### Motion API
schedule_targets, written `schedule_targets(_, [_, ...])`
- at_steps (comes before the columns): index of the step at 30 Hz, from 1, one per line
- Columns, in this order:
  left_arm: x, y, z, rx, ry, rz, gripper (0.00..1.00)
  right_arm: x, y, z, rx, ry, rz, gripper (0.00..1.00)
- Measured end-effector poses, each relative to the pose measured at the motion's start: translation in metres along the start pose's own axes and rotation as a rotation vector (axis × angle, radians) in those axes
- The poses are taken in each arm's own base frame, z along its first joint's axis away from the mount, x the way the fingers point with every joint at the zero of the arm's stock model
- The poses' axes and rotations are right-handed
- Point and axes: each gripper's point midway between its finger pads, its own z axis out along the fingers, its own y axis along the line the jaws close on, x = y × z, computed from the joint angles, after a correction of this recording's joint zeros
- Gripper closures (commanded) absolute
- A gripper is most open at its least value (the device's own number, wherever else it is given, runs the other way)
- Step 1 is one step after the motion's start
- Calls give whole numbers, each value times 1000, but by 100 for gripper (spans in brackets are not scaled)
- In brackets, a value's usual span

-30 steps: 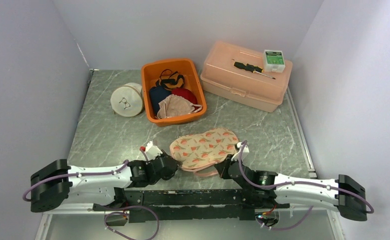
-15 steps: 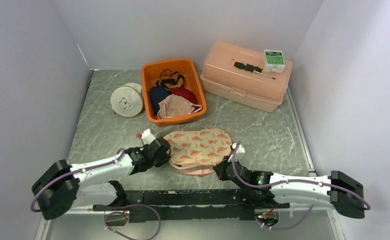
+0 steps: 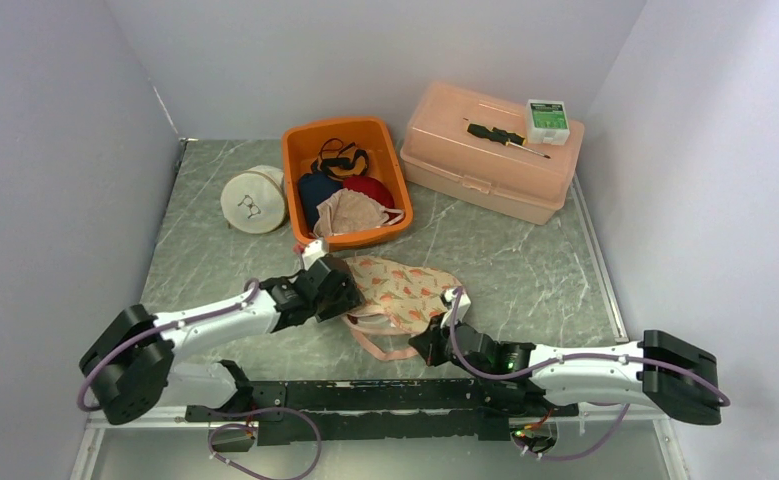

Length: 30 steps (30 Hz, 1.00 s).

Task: Unzip the laundry bag and remove the bra
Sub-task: Unzip the laundry bag at the center of the board.

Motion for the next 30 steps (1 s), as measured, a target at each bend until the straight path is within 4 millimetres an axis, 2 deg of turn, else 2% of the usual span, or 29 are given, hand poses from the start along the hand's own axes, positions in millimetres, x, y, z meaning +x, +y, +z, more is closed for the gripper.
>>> schedule_targets(3, [8, -11, -19, 49, 9, 20, 19, -1, 1, 1, -3, -4, -8, 100])
schedule_targets(6, [21, -20, -42, 91, 25, 43, 17, 0, 0, 3, -2, -3, -16, 100])
schedule_targets(10, [50, -36, -73, 141, 56, 67, 15, 3, -1, 6, 2, 5, -28, 100])
schedule_targets(11, [57, -38, -78, 147, 64, 68, 8, 4, -1, 6, 2, 8, -31, 100])
schedule_targets(14, [81, -34, -87, 135, 88, 70, 5, 6, 1, 8, -6, 18, -39, 100])
schedule_targets(17, [99, -37, -88, 143, 92, 57, 5, 6, 6, 9, -28, 18, -39, 100])
schedule_targets(20, [111, -45, -78, 165, 82, 29, 5, 7, 14, 9, -65, 30, -45, 100])
schedule_targets(24, [110, -59, -63, 226, 30, -54, 5, 8, 27, 7, -133, 45, -57, 100])
schedule_targets(27, [104, -70, -58, 292, 2, -134, 5, 7, 35, 5, -172, 45, -63, 100])
schedule_targets(30, [94, -73, -44, 318, -12, -221, 5, 4, 39, 3, -194, 40, -70, 100])
